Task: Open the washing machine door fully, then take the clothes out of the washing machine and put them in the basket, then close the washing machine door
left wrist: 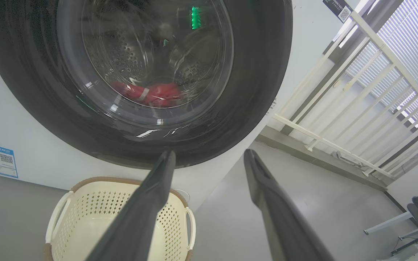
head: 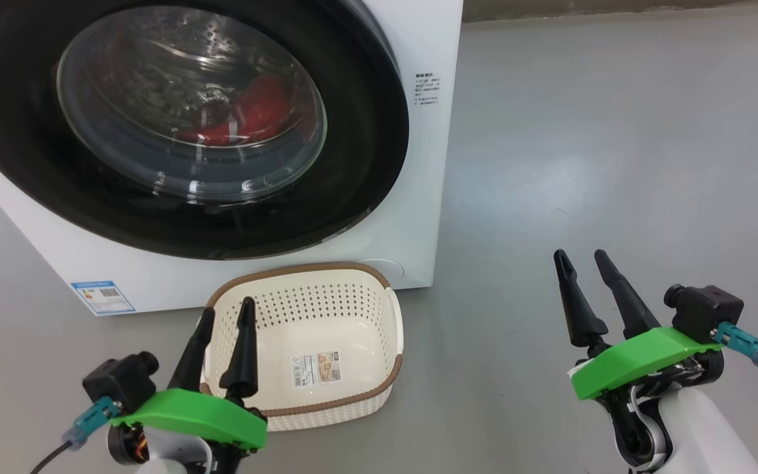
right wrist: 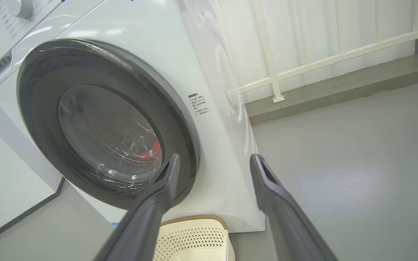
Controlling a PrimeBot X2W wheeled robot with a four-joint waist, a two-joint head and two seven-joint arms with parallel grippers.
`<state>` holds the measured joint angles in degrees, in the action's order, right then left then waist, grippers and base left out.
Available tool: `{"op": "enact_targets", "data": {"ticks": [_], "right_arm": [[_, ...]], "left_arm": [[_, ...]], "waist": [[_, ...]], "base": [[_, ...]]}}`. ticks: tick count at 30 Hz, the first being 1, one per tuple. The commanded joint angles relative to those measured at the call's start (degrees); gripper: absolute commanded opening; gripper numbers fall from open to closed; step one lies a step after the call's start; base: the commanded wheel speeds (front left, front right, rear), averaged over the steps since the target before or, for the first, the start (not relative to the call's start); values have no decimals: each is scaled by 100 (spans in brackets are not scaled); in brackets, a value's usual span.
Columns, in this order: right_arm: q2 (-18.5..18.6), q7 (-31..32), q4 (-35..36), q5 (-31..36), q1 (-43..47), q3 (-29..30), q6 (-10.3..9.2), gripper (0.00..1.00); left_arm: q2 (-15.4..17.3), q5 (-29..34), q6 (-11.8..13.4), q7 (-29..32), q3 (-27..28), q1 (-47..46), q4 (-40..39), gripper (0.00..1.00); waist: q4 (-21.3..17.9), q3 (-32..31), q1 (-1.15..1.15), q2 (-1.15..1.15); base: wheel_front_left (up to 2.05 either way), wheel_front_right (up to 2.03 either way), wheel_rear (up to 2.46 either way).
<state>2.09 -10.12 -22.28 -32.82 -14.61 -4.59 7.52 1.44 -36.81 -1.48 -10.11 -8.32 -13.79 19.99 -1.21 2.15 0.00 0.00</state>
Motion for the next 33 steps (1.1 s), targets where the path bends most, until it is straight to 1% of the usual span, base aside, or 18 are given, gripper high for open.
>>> {"op": "enact_targets", "data": {"ticks": [1,15,17,24,26,33], "right_arm": [[39,-75,128,128,-346,-130,-3,100],[62,-311,35,953,-593,-344,-3,100],[67,-362,32,1156,-631,-394,-3,100],[76,-463,29,1495,-699,-515,-3,100],[79,-487,15,1548,-705,-548,-3,100],[79,-487,-69,1317,-676,-586,-3,100]], "left_arm": [[114,117,14,-75,100,-268,-124,100],[131,849,59,-312,-77,-483,-64,100],[134,1028,73,-362,-122,-523,-50,100],[142,1320,87,-464,-209,-614,-19,100],[143,1372,89,-489,-251,-635,-5,100],[143,1301,88,-489,-300,-617,17,100]], "waist": [[0,6,0,0],[-3,-14,0,0],[-3,-24,0,0],[1,-32,0,0],[6,-39,0,0],[18,-57,0,0]], "base": [[0,0,0],[0,0,0],[0,0,0],[0,0,0],[0,0,0],[0,0,0]]}}
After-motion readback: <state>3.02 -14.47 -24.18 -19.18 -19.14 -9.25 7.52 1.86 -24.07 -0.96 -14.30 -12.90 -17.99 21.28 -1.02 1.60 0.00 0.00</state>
